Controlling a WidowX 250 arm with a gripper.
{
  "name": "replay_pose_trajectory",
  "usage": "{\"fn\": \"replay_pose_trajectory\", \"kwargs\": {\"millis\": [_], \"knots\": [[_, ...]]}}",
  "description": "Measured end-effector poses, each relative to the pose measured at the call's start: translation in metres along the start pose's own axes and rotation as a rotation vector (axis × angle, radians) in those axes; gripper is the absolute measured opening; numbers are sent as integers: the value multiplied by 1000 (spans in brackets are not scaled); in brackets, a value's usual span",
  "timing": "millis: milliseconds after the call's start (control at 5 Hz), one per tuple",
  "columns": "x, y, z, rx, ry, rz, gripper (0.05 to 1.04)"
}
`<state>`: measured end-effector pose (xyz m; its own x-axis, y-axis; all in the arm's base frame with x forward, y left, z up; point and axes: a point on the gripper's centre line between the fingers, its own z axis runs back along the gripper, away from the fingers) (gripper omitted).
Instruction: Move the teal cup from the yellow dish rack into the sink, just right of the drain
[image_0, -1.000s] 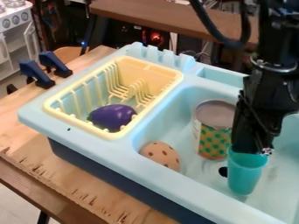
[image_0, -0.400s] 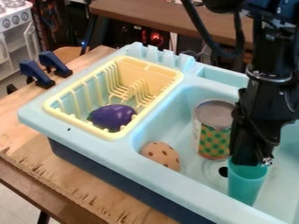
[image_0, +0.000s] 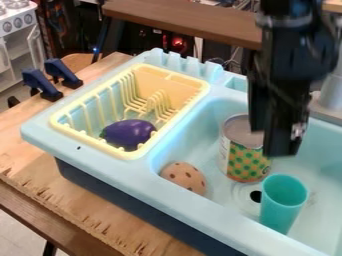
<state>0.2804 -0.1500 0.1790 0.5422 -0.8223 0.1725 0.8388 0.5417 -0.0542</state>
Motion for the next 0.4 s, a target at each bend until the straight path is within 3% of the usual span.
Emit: {"fn": "replay_pose_trajectory", "kwargs": {"millis": [200,400], "knots": [[-11,-3,45,17,-88,30,1008],[-40,4,60,63,-1,246,1005]]}}
